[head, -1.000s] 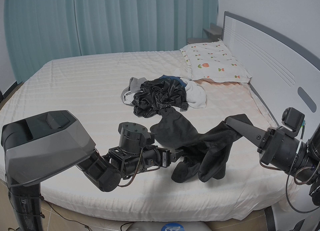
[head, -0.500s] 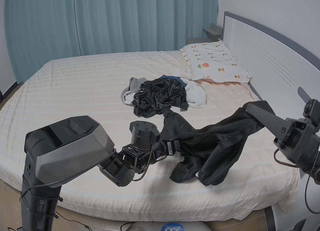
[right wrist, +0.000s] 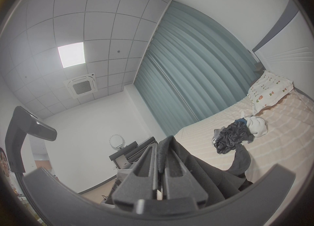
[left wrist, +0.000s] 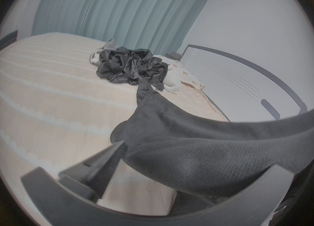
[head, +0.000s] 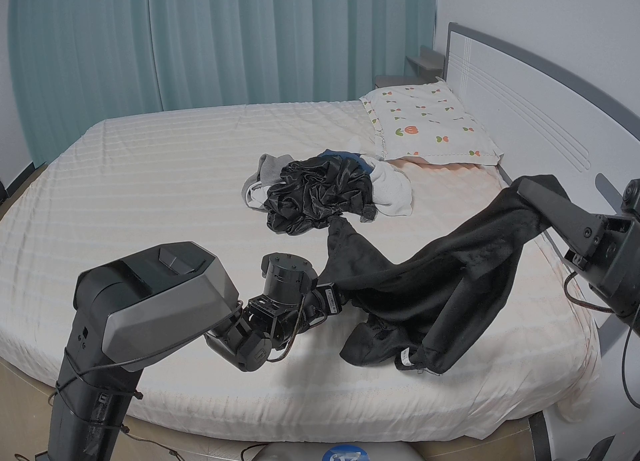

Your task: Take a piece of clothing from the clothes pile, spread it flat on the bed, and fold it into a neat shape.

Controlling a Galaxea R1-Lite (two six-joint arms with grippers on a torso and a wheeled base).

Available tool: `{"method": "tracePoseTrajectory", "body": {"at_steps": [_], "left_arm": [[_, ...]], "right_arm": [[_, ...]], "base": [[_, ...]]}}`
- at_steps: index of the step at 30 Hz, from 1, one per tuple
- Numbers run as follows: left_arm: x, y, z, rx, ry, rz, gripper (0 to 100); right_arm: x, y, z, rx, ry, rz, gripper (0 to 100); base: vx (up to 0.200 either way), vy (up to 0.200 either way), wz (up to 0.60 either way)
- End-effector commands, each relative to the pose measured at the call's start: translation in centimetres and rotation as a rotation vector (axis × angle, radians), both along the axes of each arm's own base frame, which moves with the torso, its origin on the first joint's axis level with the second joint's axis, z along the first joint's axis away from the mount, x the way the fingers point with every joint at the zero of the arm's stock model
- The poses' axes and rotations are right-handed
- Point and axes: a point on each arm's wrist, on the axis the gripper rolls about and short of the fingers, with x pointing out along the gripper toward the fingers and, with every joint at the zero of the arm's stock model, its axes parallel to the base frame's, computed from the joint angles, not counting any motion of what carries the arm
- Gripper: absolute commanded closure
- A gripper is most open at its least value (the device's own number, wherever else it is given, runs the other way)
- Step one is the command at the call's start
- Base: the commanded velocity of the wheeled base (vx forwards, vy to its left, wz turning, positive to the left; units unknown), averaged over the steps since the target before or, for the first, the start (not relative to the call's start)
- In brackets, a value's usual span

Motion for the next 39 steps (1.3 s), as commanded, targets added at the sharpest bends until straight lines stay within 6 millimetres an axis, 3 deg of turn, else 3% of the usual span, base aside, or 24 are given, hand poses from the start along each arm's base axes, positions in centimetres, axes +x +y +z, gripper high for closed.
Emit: {"method": "tracePoseTrajectory", "body": {"at_steps": [1, 5, 6, 8, 12, 13, 15, 17, 21, 24, 28, 30, 31, 34, 39], "left_arm": [[0.0, 0.7, 0.0, -0.036, 0.048, 0.022, 100], [-0.4, 1.1, 2.1, -0.121, 0.062, 0.042, 100], [-1.3, 1.6, 4.5, -0.178, 0.058, 0.034, 100], [-2.5, 2.2, 6.7, -0.205, 0.05, 0.012, 100], [-5.6, 3.5, 10.1, -0.227, 0.028, -0.018, 100], [-5.8, 3.5, 10.2, -0.226, 0.027, -0.02, 100], [-8.6, 4.4, 12.9, -0.245, -0.002, -0.044, 100], [-9.7, 4.8, 14.1, -0.25, -0.028, -0.045, 100], [-11.6, 6.5, 17.7, -0.28, -0.093, -0.015, 100], [-12.9, 7.8, 19.1, -0.292, -0.128, 0.003, 100], [-14.3, 9.1, 19.7, -0.302, -0.151, 0.033, 100], [-14.4, 9.5, 19.5, -0.295, -0.147, 0.062, 100], [-14.5, 9.7, 18.8, -0.282, -0.124, 0.088, 100], [-15.0, 9.9, 17.7, -0.317, -0.06, 0.11, 100], [-15.3, 10.0, 17.1, -0.405, 0.016, 0.145, 100]], "right_arm": [[1.7, 0.7, -1.7, -0.05, 0.073, -0.021, 100], [2.6, 1.2, -2.4, -0.068, 0.102, -0.026, 100], [3.4, 1.0, -2.8, -0.066, 0.132, -0.047, 100], [4.2, 1.3, -3.4, -0.069, 0.171, -0.05, 100], [6.1, 1.5, -4.4, -0.086, 0.213, -0.087, 100], [6.2, 1.5, -4.4, -0.087, 0.214, -0.088, 100], [8.2, 2.3, -5.0, -0.097, 0.238, -0.113, 100], [9.5, 2.9, -5.0, -0.094, 0.229, -0.132, 100], [11.9, 3.8, -0.3, 0.032, 0.096, -0.261, 100], [12.2, 3.8, 2.1, 0.095, 0.028, -0.319, 100], [11.6, 3.5, 2.6, 0.102, 0.01, -0.339, 100], [11.8, 3.7, 1.1, 0.069, 0.051, -0.34, 100], [11.9, 3.8, -1.4, 0.009, 0.116, -0.339, 100], [12.5, 3.9, -4.5, -0.055, 0.196, -0.351, 100], [13.5, 4.5, -7.2, -0.089, 0.254, -0.361, 100]], "base": [[0.0, 0.0, 0.0], [0.0, 0.0, 0.0], [0.0, 0.0, 0.0], [0.0, 0.0, 0.0], [0.0, 0.0, 0.0], [0.0, 0.0, 0.0], [0.0, 0.0, 0.0], [0.0, 0.0, 0.0], [0.0, 0.0, 0.0], [0.0, 0.0, 0.0], [0.0, 0.0, 0.0], [0.0, 0.0, 0.0], [0.0, 0.0, 0.0], [0.0, 0.0, 0.0], [0.0, 0.0, 0.0]]}}
